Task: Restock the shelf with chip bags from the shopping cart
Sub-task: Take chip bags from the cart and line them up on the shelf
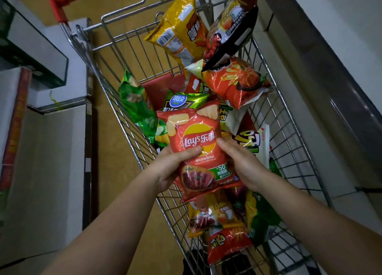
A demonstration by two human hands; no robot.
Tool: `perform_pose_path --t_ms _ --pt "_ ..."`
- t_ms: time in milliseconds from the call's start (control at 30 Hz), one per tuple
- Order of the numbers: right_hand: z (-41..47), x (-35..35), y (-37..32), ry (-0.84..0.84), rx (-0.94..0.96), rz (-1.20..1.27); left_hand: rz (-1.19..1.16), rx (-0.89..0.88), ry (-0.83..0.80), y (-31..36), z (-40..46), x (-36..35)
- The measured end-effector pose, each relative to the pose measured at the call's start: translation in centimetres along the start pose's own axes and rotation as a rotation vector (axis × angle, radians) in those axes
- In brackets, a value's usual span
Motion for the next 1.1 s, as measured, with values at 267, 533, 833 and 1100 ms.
perform_pose_path --t_ms 267,533,833,1100 --pt "2.1 -1.3 -1.2 0.047 0.007 -0.038 0.086 -0.109 0.048 2.2 -0.9 0.4" --pt "9.4 -3.5 -4.1 0.211 -0.060 -0.279 0.251 -0.195 0.259 9.3 -3.4 5.5" --pt "15.8 -7.5 -3.0 0.353 -0.214 -0.015 0.301 -0.182 0.305 9.9 -3.4 7.7" --pt "14.9 -6.8 -2.4 0.445 -0.092 -0.052 0.277 -0.220 0.337 9.9 -3.6 7.4"
Point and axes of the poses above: each hand's wrist, its own z-axis towards the middle knuckle, its own x-axis out of the back of the hand, y = z × x, the point moved 1 cm from there along z, towards the middle knuckle, and after that the axes turned 10 degrees about -z, right-handed, at the moved point
